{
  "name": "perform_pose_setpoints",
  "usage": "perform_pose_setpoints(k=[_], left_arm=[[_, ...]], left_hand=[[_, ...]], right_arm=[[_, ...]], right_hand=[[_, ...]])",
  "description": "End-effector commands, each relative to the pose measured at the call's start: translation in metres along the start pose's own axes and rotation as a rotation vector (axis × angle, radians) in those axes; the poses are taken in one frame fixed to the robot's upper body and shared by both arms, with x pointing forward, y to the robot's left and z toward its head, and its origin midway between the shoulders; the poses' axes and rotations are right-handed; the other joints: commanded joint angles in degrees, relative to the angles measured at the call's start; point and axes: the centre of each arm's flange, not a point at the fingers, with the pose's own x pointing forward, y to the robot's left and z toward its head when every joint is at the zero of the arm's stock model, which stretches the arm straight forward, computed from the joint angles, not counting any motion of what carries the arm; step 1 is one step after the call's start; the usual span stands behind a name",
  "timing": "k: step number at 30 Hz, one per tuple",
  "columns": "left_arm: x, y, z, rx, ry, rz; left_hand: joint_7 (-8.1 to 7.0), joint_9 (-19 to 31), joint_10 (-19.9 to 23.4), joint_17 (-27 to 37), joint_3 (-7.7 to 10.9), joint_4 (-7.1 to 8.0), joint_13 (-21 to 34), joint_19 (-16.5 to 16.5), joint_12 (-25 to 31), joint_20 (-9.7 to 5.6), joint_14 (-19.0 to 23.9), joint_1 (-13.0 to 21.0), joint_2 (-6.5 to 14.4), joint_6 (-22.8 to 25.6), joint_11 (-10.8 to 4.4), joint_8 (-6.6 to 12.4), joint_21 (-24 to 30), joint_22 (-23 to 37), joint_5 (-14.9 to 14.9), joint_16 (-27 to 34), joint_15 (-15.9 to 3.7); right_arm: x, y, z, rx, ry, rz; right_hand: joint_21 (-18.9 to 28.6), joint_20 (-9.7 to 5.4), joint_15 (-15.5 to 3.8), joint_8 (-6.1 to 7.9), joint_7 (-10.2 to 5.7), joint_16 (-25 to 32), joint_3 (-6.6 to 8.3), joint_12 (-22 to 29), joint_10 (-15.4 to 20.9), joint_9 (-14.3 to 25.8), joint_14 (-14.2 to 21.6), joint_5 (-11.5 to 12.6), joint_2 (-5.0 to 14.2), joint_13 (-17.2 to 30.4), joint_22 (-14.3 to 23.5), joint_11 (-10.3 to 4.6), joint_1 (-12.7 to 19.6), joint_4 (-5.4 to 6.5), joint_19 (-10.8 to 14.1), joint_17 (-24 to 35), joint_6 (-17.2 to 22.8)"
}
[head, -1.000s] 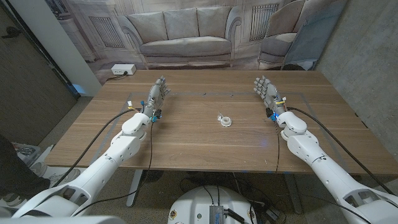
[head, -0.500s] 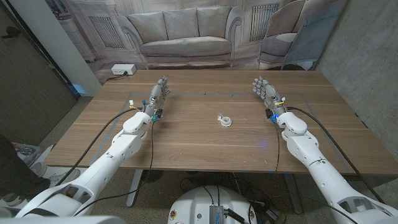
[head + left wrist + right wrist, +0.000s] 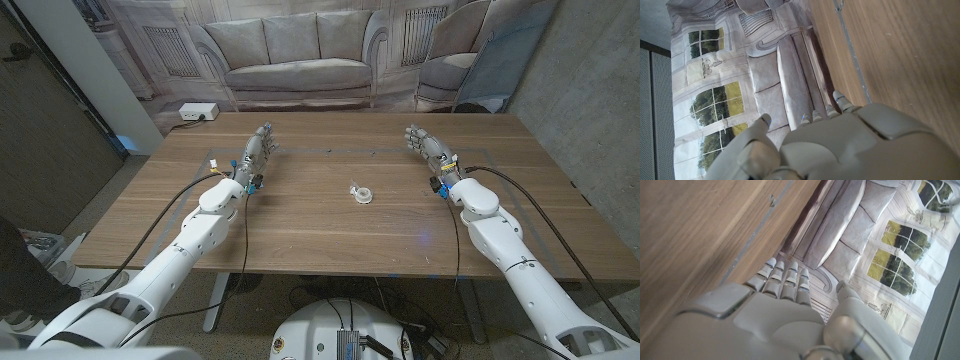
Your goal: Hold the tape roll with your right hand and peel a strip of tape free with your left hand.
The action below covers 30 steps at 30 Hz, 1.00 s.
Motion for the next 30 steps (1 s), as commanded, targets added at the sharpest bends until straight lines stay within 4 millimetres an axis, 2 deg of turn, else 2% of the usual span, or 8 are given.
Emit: perform_pose_setpoints(k=[1, 12, 15, 19, 22, 29, 30], left_arm=[[0.003, 0.0, -0.001, -0.003, 0.005, -0.009], [0.005, -0.001, -0.001, -0.001, 0.007, -0.023], [0.007, -0.001, -0.001, 0.003, 0.008, -0.025], [0.009, -0.003, -0.001, 0.006, 0.008, -0.03], [0.009, -0.003, -0.001, 0.012, 0.008, -0.033], [0.011, -0.004, -0.001, 0.009, 0.009, -0.039], [0.012, -0.003, -0.001, 0.011, 0.007, -0.042]], left_hand=[[-0.38, 0.1, -5.2, 0.1, 0.07, -0.37, 0.3, -4.5, 0.6, 0.4, -4.9, 0.3, 2.3, -6.4, 0.6, 0.34, 0.2, 0.2, 0.3, 0.2, 0.48], [-0.52, 0.1, -4.9, 0.1, 0.13, -0.49, 0.3, -4.3, 0.6, 0.51, -4.7, 0.5, 2.2, -6.2, 0.79, 0.2, 0.0, 0.2, 0.3, 0.1, 0.54], [-0.52, 0.1, -4.9, 0.1, 0.14, -0.51, 0.3, -4.2, 0.5, 0.54, -4.7, 0.6, 2.2, -6.2, 0.91, 0.16, 0.0, 0.2, 0.3, 0.1, 0.52], [-0.52, 0.1, -4.8, 0.1, 0.15, -0.53, 0.3, -4.3, 0.5, 0.57, -4.7, 0.6, 2.1, -6.2, 0.83, 0.11, -0.1, 0.2, 0.2, 0.1, 0.56], [-0.5, 0.1, -4.8, 0.1, 0.16, -0.53, 0.4, -4.2, 0.5, 0.54, -4.6, 0.7, 2.1, -6.1, 0.84, 0.07, -0.1, 0.2, 0.2, 0.0, 0.53], [-0.53, 0.2, -4.9, 0.1, 0.18, -0.53, 0.4, -4.2, 0.4, 0.6, -4.7, 0.7, 2.1, -6.1, 0.91, -0.04, -0.2, 0.2, 0.2, -0.1, 0.54], [-0.57, 0.2, -4.9, 0.1, 0.18, -0.53, 0.4, -4.2, 0.4, 0.57, -4.7, 0.8, 2.1, -6.1, 0.87, -0.06, -0.2, 0.2, 0.2, -0.1, 0.47]], right_arm=[[-0.012, 0.002, 0.015, -0.24, 0.035, 0.015], [-0.023, 0.012, 0.039, -0.443, 0.03, 0.042], [-0.025, 0.015, 0.045, -0.495, 0.029, 0.038], [-0.027, 0.02, 0.053, -0.568, 0.036, 0.032], [-0.029, 0.024, 0.056, -0.589, 0.037, 0.036], [-0.034, 0.033, 0.064, -0.662, 0.034, 0.045], [-0.035, 0.035, 0.065, -0.675, 0.033, 0.045]], right_hand=[[-0.2, 0.24, -0.11, 0.32, 0.23, 0.2, 0.22, 0.2, 0.7, 0.3, 0.5, 0.3, 0.11, 0.1, 0.2, 0.08, 0.8, -0.45, 0.0, 0.1, 0.8], [-0.3, 0.01, -0.55, 0.26, 0.02, -0.1, 0.63, 0.2, 0.9, 0.3, 0.3, 0.5, 0.78, 0.1, 0.3, -0.26, 1.6, -1.07, -0.1, 0.1, 1.3], [-0.6, -0.81, -1.31, 0.07, -0.65, -0.2, 0.97, 0.0, 0.8, 0.3, 0.0, 0.5, 1.52, 0.1, 0.3, -0.92, 2.2, -1.42, -0.5, 0.2, 1.3], [-0.6, -0.79, -1.54, 0.05, -0.69, -0.2, 1.31, 0.1, 1.1, 0.3, 0.1, 0.6, 2.21, 0.1, 0.3, -1.06, 2.7, -1.71, -0.3, 0.2, 1.6], [-0.6, -1.36, -2.01, -0.01, -1.08, -0.2, 1.47, 0.0, 1.1, 0.3, 0.0, 0.7, 2.52, 0.1, 0.4, -1.51, 3.1, -1.86, -0.4, 0.2, 1.7], [-0.6, -1.36, -2.11, -0.08, -0.98, -0.1, 1.59, 0.0, 1.7, 0.4, 0.4, 0.7, 2.81, 0.1, 0.4, -1.29, 3.7, -2.24, -0.1, 0.3, 2.2], [-0.6, -1.01, -1.93, -0.06, -0.66, 0.0, 1.64, 0.1, 1.8, 0.4, 0.6, 0.7, 2.88, 0.1, 0.4, -1.12, 3.9, -2.33, 0.2, 0.3, 2.3]])
